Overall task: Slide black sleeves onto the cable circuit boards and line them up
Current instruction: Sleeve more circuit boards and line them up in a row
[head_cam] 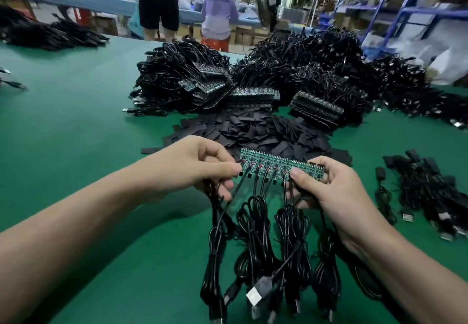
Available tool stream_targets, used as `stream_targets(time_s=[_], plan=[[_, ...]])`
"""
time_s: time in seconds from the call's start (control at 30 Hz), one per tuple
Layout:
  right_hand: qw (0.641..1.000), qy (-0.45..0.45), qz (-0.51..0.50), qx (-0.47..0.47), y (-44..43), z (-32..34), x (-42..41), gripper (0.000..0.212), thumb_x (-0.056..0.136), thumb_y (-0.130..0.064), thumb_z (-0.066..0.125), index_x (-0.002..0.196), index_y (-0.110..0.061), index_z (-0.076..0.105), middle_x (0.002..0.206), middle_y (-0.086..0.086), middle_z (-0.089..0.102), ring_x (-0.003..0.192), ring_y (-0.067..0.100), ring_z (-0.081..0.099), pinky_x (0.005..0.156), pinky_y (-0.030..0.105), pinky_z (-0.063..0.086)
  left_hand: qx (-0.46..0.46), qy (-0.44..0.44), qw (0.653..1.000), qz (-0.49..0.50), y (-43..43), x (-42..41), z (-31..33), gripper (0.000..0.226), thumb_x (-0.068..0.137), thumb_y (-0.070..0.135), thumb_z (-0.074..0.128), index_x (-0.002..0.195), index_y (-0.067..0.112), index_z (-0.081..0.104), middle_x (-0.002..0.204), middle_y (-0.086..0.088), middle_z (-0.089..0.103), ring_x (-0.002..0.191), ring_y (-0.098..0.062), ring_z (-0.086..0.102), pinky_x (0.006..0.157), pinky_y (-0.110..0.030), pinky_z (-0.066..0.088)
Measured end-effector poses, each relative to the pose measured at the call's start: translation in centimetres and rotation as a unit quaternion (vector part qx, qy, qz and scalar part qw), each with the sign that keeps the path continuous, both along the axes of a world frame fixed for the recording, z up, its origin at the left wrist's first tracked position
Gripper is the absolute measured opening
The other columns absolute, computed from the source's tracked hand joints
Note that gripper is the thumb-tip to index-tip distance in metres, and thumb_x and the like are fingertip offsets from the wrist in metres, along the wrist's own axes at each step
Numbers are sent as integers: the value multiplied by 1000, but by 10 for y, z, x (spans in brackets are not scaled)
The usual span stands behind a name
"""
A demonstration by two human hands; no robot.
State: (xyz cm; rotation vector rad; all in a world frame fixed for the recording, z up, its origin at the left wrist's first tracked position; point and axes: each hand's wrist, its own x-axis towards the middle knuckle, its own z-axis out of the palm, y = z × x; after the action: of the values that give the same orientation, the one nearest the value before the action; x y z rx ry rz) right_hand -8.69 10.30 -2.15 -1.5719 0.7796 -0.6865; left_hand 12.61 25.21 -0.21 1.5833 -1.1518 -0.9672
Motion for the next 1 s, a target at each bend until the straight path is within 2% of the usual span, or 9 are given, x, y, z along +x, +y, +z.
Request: stream_targets(time_s=[0.23,0.33,0.4,0.47,0.53,0.6,0.7,0.8,1.0], plan=[[996,-19,11,83,23,-5,1,41,78,-23,78,113,-13,60,76,11,77,72,23,78,48,18,53,-19,53,997,52,5,4,-22,29,84,45,74,90,17,73,81,-3,74,70,-21,71,64,-38,55],[996,10,34,78,29,-2,1,36,77,-26,77,106,-11,62,78,11,77,71,21,77,48,19,54,-30,64,997,27,6,8,-21,12,88,32,75,86,20,78,75,0,72,62,-6,66,58,-25,54],[993,84,83,15,28,7,1,28,78,-37,76,93,-14,68,82,7,78,65,11,72,52,21,54,-31,80,996,21,8,11,-21,9,86,29,78,83,21,79,74,1,71,60,-4,64,58,-21,54],[963,183,106,-166,21,18,2,33,79,-57,69,83,-24,70,80,-10,76,64,-1,65,62,20,50,-34,82,996,14,9,14,-20,10,82,30,79,82,21,79,73,0,72,61,-5,65,59,-21,55],[926,196,97,-307,16,31,11,29,82,-62,64,82,-35,73,82,-23,72,72,-7,65,65,10,45,-37,53,998,12,9,14,-18,20,76,38,79,84,20,80,76,-1,73,65,-7,66,64,-22,56],[904,195,117,-361,17,40,28,24,84,-59,64,86,-38,75,83,-28,71,78,-11,64,67,5,43,-48,27,998,16,8,13,-19,29,72,44,79,87,19,80,78,-1,73,68,-8,64,66,-21,55],[874,228,162,-397,22,38,54,25,85,-56,63,84,-34,75,78,-17,72,75,-4,64,65,15,48,-66,22,997,24,7,13,-20,30,70,42,79,86,17,81,76,-2,73,67,-8,63,65,-18,53],[886,212,194,-365,24,32,65,21,92,-44,68,82,-27,75,77,-6,74,72,9,67,71,34,54,-69,52,996,28,7,13,-22,23,69,35,80,83,17,82,74,-7,74,67,-11,66,65,-18,55],[898,174,201,-351,17,24,67,18,92,-42,70,81,-27,74,74,-7,73,67,4,65,64,21,47,-47,166,984,38,7,11,-25,5,81,17,77,80,14,81,67,-6,69,58,-11,63,58,-18,52]])
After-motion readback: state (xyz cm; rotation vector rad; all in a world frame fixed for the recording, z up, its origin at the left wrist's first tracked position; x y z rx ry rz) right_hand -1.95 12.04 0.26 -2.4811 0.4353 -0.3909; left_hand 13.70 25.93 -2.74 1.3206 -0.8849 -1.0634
